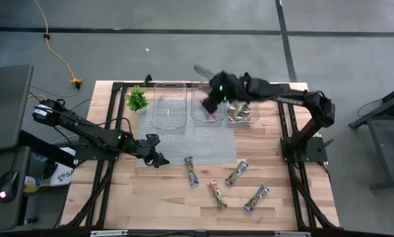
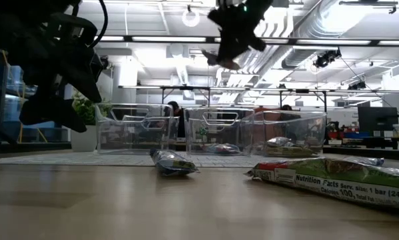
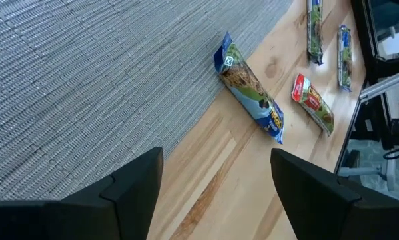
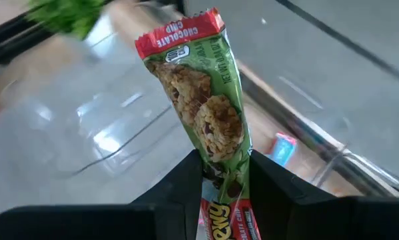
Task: Pick and place Granola Bars by type
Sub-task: Put the red granola bar into the middle transparent bin
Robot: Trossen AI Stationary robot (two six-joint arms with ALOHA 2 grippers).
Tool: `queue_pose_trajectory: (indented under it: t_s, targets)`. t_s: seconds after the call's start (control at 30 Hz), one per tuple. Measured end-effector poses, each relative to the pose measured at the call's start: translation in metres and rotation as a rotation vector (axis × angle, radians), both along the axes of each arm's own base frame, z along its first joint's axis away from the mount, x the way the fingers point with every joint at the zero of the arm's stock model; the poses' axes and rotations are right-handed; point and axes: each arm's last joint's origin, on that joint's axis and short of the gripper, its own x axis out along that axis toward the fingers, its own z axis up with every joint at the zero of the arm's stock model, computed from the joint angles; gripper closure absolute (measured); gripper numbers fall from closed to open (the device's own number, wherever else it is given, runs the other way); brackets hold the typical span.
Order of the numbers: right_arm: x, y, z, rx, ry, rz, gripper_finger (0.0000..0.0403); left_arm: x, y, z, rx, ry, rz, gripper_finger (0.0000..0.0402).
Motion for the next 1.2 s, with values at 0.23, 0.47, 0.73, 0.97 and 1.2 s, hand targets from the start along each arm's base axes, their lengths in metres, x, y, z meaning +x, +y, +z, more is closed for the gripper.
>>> queue_pose_trajectory:
  t_s: [0.23, 0.47, 0.73, 0.97, 1.2]
  targets:
    - [0.007, -0.051, -0.030, 0.121, -0.021, -0.035, 0.0307, 0.000, 0.000, 0.000, -0.003, -0.001, 0.003, 0.0131]
    - [0.030, -0.059, -0.082, 0.210, 0.097, -0.006, 0.0307, 0.000, 0.000, 0.000, -0.010, 0.001, 0.000, 0.0131]
    - [0.033, -0.060, -0.110, 0.281, 0.207, -0.003, 0.0307, 0.000, 0.000, 0.000, -0.024, 0.002, 0.005, 0.0131]
    - [0.031, -0.063, -0.111, 0.304, 0.206, 0.023, 0.0281, 0.000, 0.000, 0.000, -0.024, 0.003, 0.006, 0.0131]
    - [0.030, -0.065, -0.110, 0.307, 0.205, 0.086, 0.0232, 0.000, 0.000, 0.000, -0.022, 0.003, 0.006, 0.0131]
